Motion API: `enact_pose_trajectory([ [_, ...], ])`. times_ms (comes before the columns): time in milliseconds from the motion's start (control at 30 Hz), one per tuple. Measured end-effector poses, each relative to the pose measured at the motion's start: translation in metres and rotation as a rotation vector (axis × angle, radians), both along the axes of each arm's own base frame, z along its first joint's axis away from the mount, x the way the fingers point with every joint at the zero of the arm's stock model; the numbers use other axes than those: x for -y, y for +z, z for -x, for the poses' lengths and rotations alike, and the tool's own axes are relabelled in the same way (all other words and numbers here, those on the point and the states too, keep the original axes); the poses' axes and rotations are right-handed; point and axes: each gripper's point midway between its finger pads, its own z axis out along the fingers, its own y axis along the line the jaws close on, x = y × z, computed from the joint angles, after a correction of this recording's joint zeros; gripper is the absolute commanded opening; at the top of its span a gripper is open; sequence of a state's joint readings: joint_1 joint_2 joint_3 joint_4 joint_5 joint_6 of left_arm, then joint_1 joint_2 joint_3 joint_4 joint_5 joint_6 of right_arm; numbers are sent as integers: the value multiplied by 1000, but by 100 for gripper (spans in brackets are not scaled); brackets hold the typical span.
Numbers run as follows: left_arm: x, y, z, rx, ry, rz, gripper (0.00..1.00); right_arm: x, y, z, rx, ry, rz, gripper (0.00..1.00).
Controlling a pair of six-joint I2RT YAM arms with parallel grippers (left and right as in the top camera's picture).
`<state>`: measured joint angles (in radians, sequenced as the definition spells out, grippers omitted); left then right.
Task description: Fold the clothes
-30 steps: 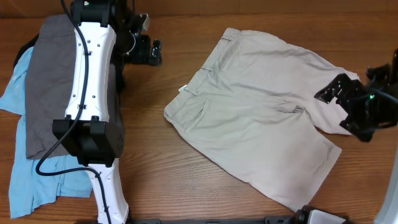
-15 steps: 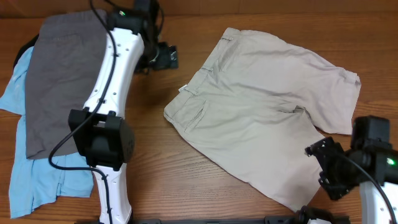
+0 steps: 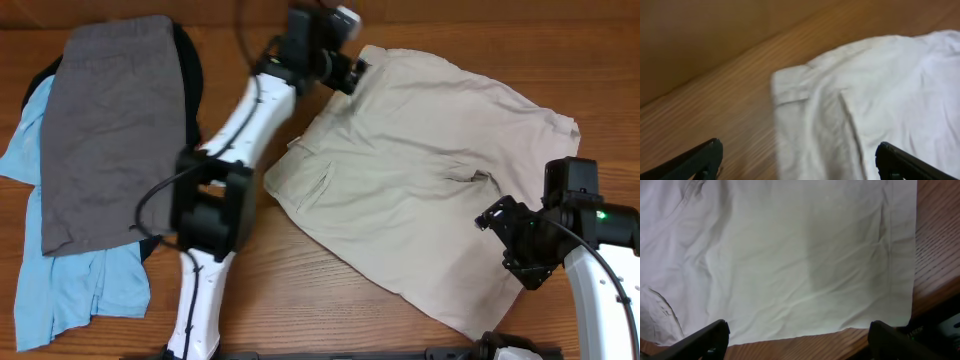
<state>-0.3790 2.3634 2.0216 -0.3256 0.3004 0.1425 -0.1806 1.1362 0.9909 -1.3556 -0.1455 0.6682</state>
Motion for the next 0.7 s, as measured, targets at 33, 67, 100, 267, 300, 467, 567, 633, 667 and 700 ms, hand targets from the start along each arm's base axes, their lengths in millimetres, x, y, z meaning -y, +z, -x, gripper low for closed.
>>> enact_pose_trajectory([
  [33,16,-11,1,18,-32,0,100,0,0,0,1,7,1,93],
  [67,28,-23,5,16,-58,-5,100,0,0,0,1,13,2,93],
  [100,40,-34,9,15,-83,-8,100,0,0,1,0,15,2,93],
  [267,78,-71,29,-4,-162,-28,100,0,0,1,0,28,3,93],
  [300,81,-73,31,-7,-167,-30,100,0,0,0,4,33,5,93],
  [467,67,-94,31,-49,-126,-91,99,1,0,-3,18,40,9,93],
  [567,57,-114,32,-84,-116,-136,100,1,1,-5,28,40,11,93],
  [633,52,-117,32,-95,-102,-165,100,1,1,-7,33,39,12,93],
  [667,48,-118,32,-103,-85,-185,100,1,1,-8,39,40,13,93],
  [700,45,-119,31,-114,-64,-195,100,2,1,-9,42,39,14,93],
])
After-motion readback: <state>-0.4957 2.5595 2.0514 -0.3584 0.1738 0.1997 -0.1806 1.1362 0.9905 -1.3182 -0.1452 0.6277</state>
